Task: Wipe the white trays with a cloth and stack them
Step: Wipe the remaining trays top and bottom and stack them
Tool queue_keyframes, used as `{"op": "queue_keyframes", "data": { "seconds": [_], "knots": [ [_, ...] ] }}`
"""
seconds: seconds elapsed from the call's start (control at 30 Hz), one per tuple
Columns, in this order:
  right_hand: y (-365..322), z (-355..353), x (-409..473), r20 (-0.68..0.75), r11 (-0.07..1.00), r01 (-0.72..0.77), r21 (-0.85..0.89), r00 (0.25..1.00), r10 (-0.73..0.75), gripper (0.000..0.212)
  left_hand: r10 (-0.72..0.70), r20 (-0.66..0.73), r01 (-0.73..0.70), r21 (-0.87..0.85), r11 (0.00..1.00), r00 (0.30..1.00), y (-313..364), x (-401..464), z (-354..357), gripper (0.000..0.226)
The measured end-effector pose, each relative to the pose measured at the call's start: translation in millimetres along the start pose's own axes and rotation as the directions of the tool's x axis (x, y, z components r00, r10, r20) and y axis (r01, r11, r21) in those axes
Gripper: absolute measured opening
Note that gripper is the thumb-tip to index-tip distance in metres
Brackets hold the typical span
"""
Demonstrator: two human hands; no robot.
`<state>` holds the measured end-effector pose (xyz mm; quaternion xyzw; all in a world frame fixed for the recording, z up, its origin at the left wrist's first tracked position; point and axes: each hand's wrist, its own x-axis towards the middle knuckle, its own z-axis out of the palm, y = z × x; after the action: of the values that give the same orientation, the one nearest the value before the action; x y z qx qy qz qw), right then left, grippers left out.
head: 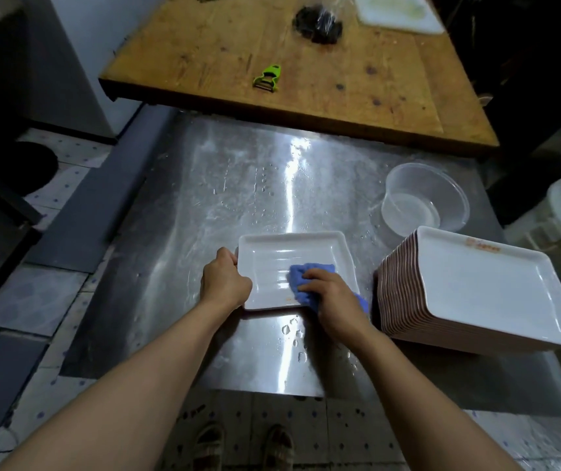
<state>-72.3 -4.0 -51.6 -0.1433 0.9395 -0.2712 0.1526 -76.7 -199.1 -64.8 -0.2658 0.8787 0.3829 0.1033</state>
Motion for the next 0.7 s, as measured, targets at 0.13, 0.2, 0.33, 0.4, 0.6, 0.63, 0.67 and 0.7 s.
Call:
{"op": "queue_keyframes", "data": {
  "seconds": [0.13, 0.2, 0.33, 0.4, 0.6, 0.63, 0.67, 0.7],
  "knots": [
    [14.5, -15.2, -3.3, -0.079, 0.993, -0.099, -0.064, 0.992, 0.094, 0.032, 0.010, -0.015, -0.010, 0.003, 1.000, 1.000, 2.1, -1.1, -0.1, 0.028],
    [12.6, -16.2, -2.7, -0.084, 0.983, -0.139, -0.119, 0.988, 0.129, 0.030, 0.012, -0.022, -0.012, 0.016, 1.000, 1.000, 3.2, -2.8, -1.3, 0.030],
    [6.1, -22.2, -7.5, -0.137, 0.968, -0.194, -0.156, 0.975, 0.173, 0.030, 0.062, -0.085, -0.051, 0.129, 0.990, 0.994, 4.8, -11.1, -5.6, 0.033],
    [4.9, -29.1, -12.1, -0.183, 0.977, -0.195, -0.089, 0.967, 0.176, 0.032, 0.134, -0.120, -0.098, 0.268, 0.959, 0.984, 5.9, -19.5, -4.1, 0.038],
    [-5.3, -43.6, -21.9, -0.270, 0.978, -0.205, 0.041, 0.940, 0.209, 0.040, 0.547, 0.151, -0.547, 0.464, 0.697, 0.824, 15.5, -45.2, 26.1, 0.033],
    [-6.5, -45.4, -22.9, -0.277, 0.977, -0.203, 0.061, 0.937, 0.212, 0.040, 0.573, 0.195, -0.583, 0.500, 0.640, 0.796, 17.5, -47.0, 31.1, 0.028],
    [-7.4, -46.8, -23.9, -0.281, 0.976, -0.202, 0.076, 0.935, 0.215, 0.040, 0.585, 0.219, -0.596, 0.539, 0.595, 0.781, 19.4, -48.6, 34.7, 0.024],
    [-7.7, -47.7, -25.3, -0.284, 0.976, -0.199, 0.086, 0.934, 0.216, 0.040, 0.587, 0.231, -0.595, 0.574, 0.562, 0.776, 20.9, -50.2, 37.3, 0.021]
  ]
}}
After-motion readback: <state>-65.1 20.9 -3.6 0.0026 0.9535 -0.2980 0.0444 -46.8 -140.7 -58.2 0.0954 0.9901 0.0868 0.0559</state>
